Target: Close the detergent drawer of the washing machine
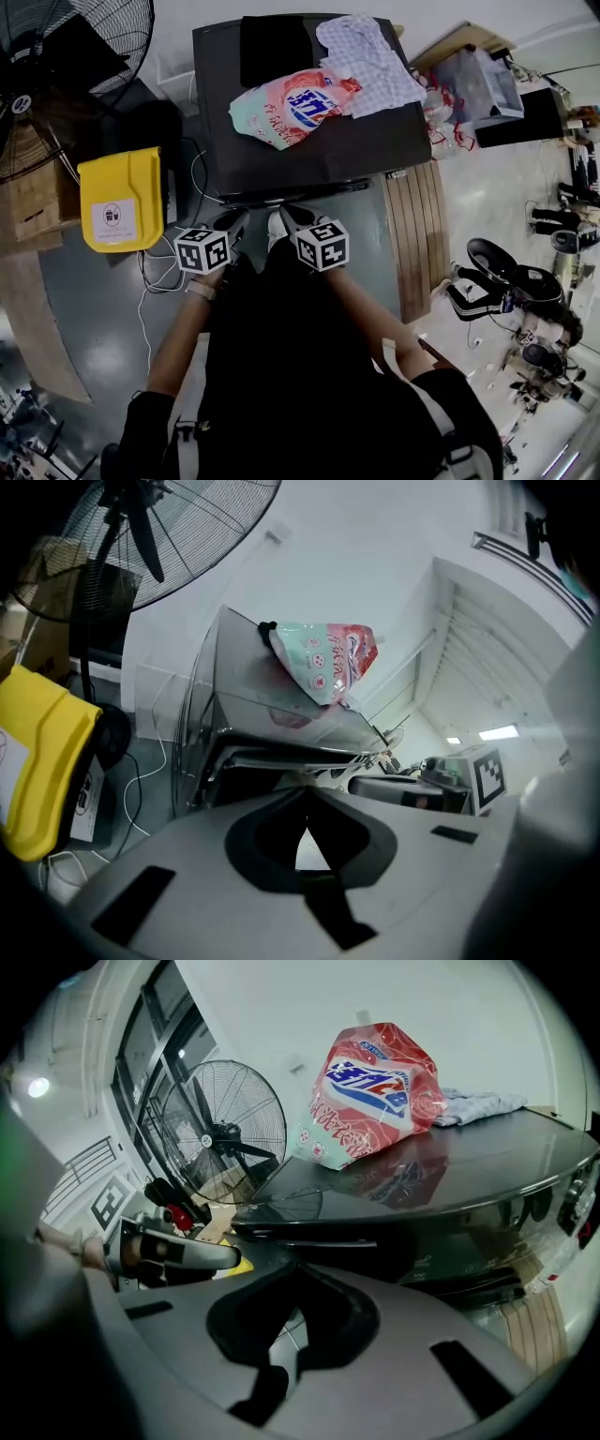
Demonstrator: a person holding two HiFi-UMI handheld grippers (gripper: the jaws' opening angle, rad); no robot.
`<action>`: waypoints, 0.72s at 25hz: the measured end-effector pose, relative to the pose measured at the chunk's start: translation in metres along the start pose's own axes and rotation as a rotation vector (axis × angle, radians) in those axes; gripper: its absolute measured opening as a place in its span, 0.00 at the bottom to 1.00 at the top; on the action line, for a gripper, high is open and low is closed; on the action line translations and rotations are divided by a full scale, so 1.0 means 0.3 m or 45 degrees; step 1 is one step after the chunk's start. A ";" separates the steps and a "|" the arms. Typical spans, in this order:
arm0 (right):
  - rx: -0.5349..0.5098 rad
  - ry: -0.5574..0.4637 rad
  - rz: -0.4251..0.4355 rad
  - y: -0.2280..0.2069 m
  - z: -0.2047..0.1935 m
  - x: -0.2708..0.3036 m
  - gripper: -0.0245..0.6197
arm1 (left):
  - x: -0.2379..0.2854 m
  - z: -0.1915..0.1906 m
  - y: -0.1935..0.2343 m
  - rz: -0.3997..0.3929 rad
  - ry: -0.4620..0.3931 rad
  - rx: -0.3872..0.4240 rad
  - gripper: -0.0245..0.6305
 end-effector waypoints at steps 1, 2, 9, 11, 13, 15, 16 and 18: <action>-0.001 0.004 0.002 -0.004 0.004 0.005 0.06 | 0.005 0.004 0.002 -0.003 -0.002 -0.012 0.05; -0.001 0.009 0.004 -0.008 0.007 0.008 0.06 | 0.011 0.007 0.003 -0.005 -0.004 -0.023 0.05; -0.007 0.051 0.047 -0.014 0.015 0.032 0.06 | 0.048 0.005 0.013 -0.012 0.034 -0.053 0.05; -0.021 0.054 0.057 -0.012 0.015 0.035 0.06 | 0.055 0.002 0.014 -0.013 0.039 -0.052 0.05; -0.032 0.050 0.063 -0.013 0.019 0.040 0.06 | 0.060 0.002 0.017 -0.012 0.037 -0.046 0.05; -0.034 0.046 0.067 -0.017 0.021 0.045 0.06 | 0.065 0.005 0.020 -0.011 0.037 -0.042 0.05; -0.033 0.047 0.070 -0.018 0.022 0.048 0.06 | 0.069 0.005 0.022 -0.010 0.041 -0.041 0.05; -0.036 0.061 0.082 -0.018 0.022 0.050 0.06 | 0.076 0.001 0.024 -0.006 0.057 -0.041 0.05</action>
Point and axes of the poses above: the fingertips, and each gripper's own axes: x forward along the fingers, y to its left, z out of its top, the point moved 3 cm from there along -x, backward along the fingers, and after that the axes turned 2 degrees about -z, right-handed, at the moved point
